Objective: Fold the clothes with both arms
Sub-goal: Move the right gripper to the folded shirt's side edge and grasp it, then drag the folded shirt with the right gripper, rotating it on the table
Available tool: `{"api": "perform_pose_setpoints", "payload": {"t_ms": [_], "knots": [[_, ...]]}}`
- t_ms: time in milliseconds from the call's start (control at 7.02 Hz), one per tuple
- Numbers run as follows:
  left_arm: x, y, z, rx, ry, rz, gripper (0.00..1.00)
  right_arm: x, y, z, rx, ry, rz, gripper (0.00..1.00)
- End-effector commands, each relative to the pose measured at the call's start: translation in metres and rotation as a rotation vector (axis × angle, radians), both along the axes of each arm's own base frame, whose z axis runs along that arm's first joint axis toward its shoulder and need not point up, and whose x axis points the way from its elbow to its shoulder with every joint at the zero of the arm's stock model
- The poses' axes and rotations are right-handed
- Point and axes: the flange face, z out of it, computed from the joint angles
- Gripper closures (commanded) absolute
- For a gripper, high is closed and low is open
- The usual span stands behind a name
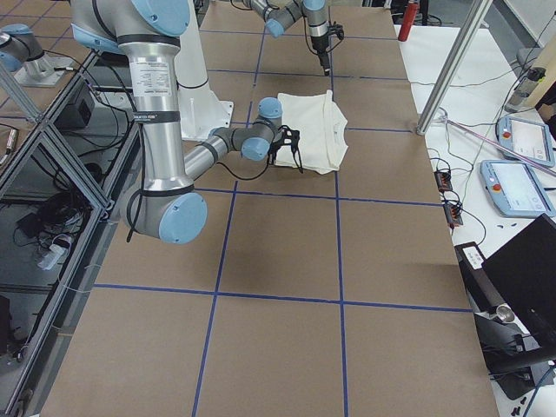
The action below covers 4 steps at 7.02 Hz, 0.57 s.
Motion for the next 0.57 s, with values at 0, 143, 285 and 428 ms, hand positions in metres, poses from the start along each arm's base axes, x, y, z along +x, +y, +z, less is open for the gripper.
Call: {"api": "perform_pose_setpoints", "payload": {"t_ms": [0, 143, 285, 428], "knots": [[0.001, 0.002, -0.004, -0.006, 0.008, -0.008, 0.0, 0.037, 0.089, 0.012, -0.042, 0.026, -0.128, 1.0], [0.005, 0.008, -0.008, -0.021, 0.025, -0.015, 0.0, 0.029, 0.137, 0.014, -0.11, 0.049, -0.195, 1.0], [0.01, 0.017, -0.014, -0.016, 0.035, -0.002, 0.0, 0.013, 0.173, 0.012, -0.169, 0.062, -0.229, 0.87], [0.01, 0.02, -0.015, -0.013, 0.038, 0.002, 0.0, 0.011, 0.181, 0.002, -0.163, 0.044, -0.208, 0.01]]}}
